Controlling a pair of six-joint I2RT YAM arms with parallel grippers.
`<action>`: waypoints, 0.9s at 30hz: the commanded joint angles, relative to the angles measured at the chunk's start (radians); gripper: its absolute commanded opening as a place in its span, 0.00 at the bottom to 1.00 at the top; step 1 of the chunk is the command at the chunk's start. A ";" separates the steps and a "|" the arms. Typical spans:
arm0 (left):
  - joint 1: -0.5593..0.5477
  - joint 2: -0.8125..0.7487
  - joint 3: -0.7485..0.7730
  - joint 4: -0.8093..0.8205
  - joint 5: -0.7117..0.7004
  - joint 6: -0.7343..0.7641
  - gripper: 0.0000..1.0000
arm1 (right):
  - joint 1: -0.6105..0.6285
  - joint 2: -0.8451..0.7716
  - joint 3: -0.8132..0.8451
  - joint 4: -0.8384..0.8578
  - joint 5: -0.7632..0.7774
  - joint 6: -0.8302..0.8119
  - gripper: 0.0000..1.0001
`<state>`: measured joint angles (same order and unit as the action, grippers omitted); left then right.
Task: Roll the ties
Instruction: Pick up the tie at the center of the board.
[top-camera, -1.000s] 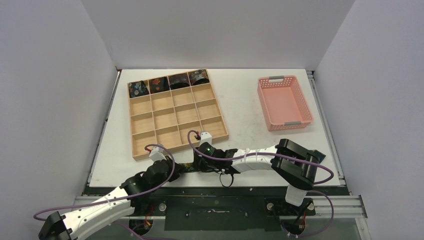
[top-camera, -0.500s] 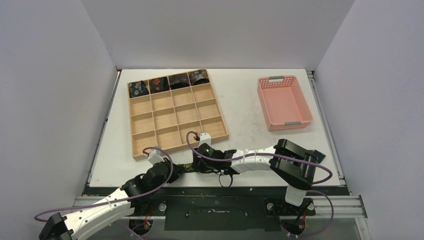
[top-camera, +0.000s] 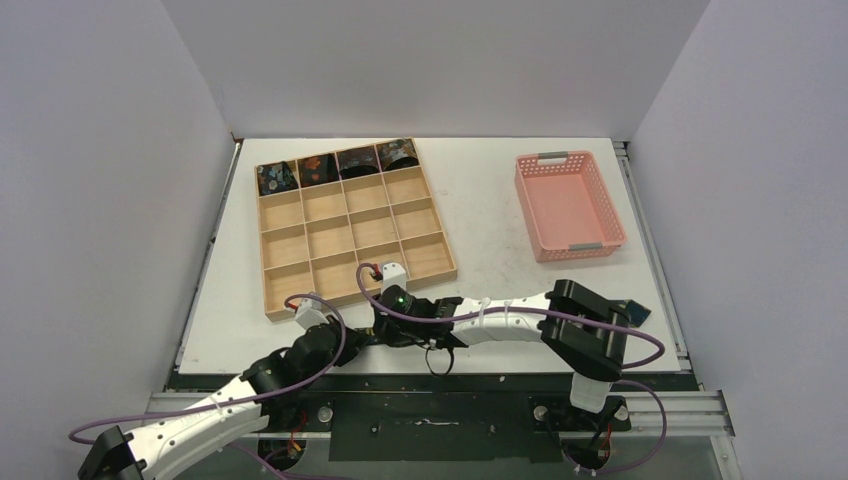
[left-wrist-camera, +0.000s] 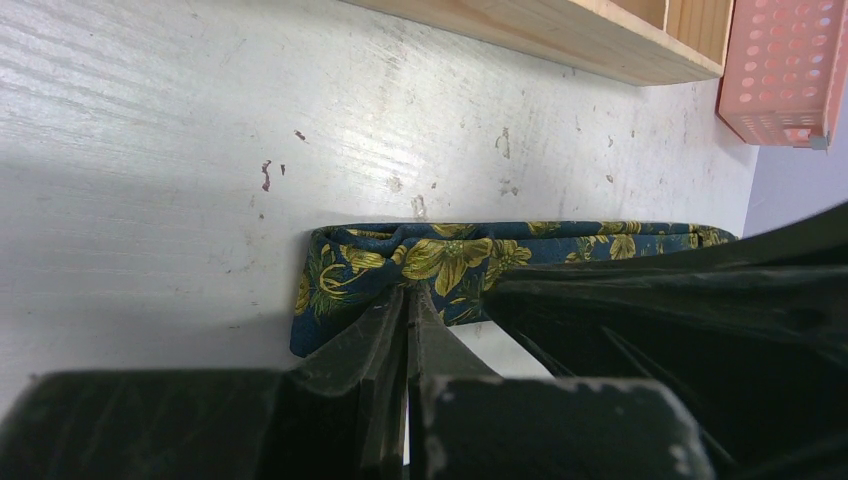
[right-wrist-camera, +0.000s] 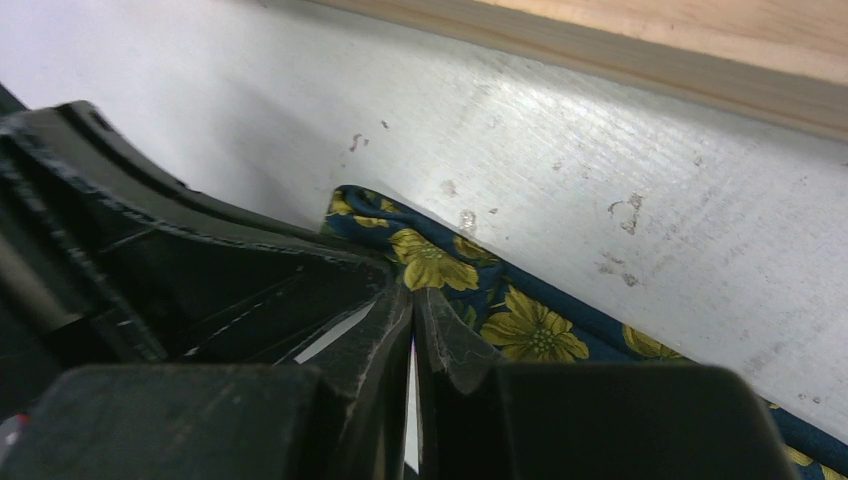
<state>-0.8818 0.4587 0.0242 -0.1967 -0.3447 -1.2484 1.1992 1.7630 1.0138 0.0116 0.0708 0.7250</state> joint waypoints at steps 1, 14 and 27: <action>0.007 -0.012 0.015 -0.101 -0.034 0.022 0.00 | -0.007 0.054 0.004 -0.004 0.017 -0.006 0.05; 0.005 -0.127 0.165 -0.385 -0.113 0.020 0.31 | -0.030 0.091 -0.087 0.036 0.008 0.026 0.05; 0.006 0.037 0.197 -0.387 -0.142 0.002 0.57 | -0.039 0.064 -0.163 0.084 -0.011 0.035 0.05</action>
<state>-0.8814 0.4248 0.1867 -0.6209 -0.4713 -1.2747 1.1709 1.8259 0.9123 0.1993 0.0471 0.7719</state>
